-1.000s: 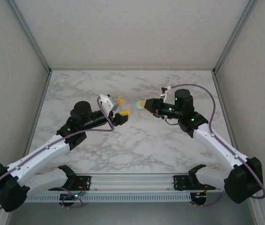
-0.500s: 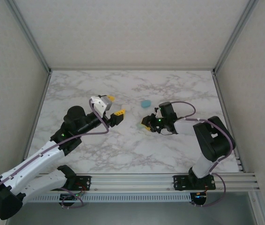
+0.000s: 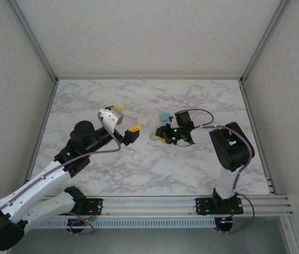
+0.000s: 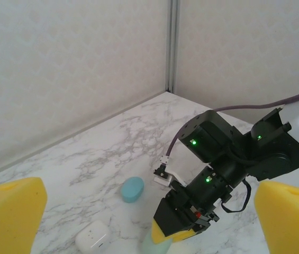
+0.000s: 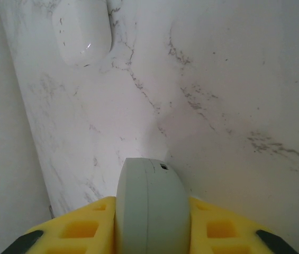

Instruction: Insert the wireless bluetooth earbuds into the charging case

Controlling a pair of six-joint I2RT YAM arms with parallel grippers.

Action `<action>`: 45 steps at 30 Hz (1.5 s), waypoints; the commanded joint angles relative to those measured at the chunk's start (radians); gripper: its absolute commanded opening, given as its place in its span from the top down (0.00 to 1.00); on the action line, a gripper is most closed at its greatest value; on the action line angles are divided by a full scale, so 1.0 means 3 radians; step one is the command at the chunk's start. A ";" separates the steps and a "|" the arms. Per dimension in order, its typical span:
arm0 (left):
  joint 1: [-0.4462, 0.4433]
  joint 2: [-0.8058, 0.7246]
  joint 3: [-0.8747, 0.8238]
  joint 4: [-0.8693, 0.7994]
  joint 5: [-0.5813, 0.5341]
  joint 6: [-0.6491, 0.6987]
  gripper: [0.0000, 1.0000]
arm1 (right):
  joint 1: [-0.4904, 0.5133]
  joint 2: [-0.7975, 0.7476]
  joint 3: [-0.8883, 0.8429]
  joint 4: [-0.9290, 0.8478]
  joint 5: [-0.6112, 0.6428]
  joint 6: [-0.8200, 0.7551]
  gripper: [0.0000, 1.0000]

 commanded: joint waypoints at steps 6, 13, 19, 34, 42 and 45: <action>-0.0014 0.0030 -0.0005 0.0038 -0.0044 -0.0025 0.00 | -0.0039 -0.0384 0.0017 -0.0857 0.0499 -0.0425 0.51; -0.0014 0.0054 -0.0004 0.0028 -0.0077 -0.0031 0.00 | -0.0071 -0.0916 0.0209 -0.1822 0.1273 -0.0715 0.44; 0.0006 0.0107 -0.0060 -0.0112 -0.0610 -0.0004 0.00 | -0.0054 -0.2072 0.0193 -0.2451 0.2950 -0.0932 0.37; 0.1602 0.0387 -0.0605 -0.0027 -0.1698 -0.0757 0.00 | -0.0976 -0.2006 -0.0921 -0.0327 0.3463 -0.2921 0.01; 0.1977 0.0691 -0.0862 0.0286 -0.1741 -0.0662 0.00 | -0.1369 -0.1402 -0.1194 0.0994 0.2231 -0.2979 0.02; 0.2037 0.0881 -0.0961 0.0579 -0.1646 -0.0629 0.00 | -0.1414 -0.1392 -0.1219 0.1054 0.1998 -0.2977 0.03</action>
